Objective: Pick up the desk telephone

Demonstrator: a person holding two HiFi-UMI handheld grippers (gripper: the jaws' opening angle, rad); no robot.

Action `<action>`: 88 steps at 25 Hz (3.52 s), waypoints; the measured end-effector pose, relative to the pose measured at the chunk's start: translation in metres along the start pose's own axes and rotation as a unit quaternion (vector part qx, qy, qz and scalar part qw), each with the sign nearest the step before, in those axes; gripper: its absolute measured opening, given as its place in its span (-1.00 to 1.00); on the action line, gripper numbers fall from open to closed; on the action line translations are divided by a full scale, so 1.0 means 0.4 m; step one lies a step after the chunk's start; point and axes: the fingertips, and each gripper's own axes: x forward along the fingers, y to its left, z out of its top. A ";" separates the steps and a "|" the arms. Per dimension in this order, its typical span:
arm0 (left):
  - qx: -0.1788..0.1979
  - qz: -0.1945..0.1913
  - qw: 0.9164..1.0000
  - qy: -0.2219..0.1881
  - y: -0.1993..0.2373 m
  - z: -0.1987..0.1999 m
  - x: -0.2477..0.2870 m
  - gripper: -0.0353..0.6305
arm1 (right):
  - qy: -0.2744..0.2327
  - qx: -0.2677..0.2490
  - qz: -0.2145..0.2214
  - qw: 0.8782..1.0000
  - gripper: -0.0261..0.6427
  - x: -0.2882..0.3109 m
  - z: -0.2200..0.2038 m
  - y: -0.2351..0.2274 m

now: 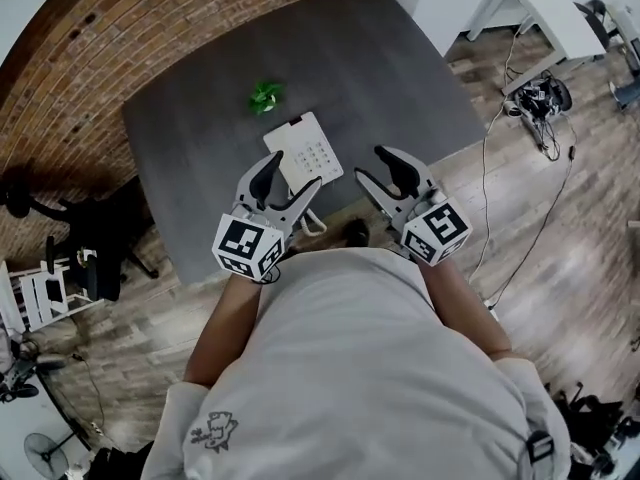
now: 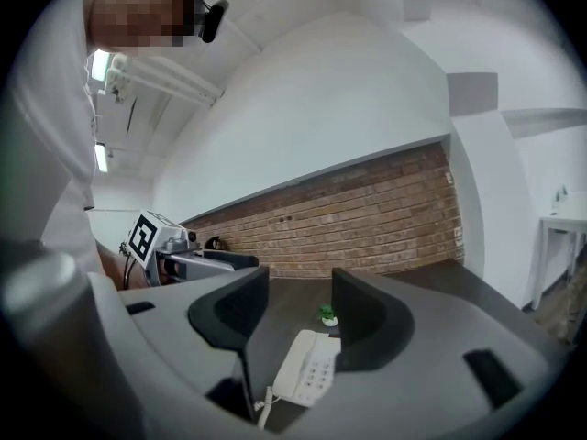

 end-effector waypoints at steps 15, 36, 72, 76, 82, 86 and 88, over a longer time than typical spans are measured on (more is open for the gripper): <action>-0.079 0.155 0.985 0.006 0.053 -0.113 -0.040 0.13 | 0.082 0.021 0.118 0.989 -0.31 0.074 -0.130 -0.101; -0.173 0.146 0.968 0.107 0.231 -0.411 0.045 0.13 | 0.286 0.051 0.179 0.940 -0.37 0.276 -0.541 -0.176; -0.418 0.003 0.901 0.114 0.342 -0.758 0.137 0.26 | 0.408 0.147 0.238 0.869 -0.61 0.373 -0.804 -0.233; -0.417 -0.013 0.900 0.123 0.336 -0.754 0.142 0.21 | 0.406 0.159 0.242 0.867 -0.61 0.373 -0.806 -0.231; -0.416 -0.019 0.899 0.134 0.334 -0.756 0.144 0.18 | 0.399 0.161 0.245 0.869 -0.61 0.374 -0.805 -0.233; -0.420 -0.018 0.898 0.133 0.334 -0.755 0.142 0.18 | 0.397 0.160 0.240 0.871 -0.62 0.372 -0.804 -0.231; -0.419 -0.018 0.898 0.134 0.334 -0.753 0.142 0.17 | 0.393 0.167 0.238 0.873 -0.67 0.372 -0.802 -0.229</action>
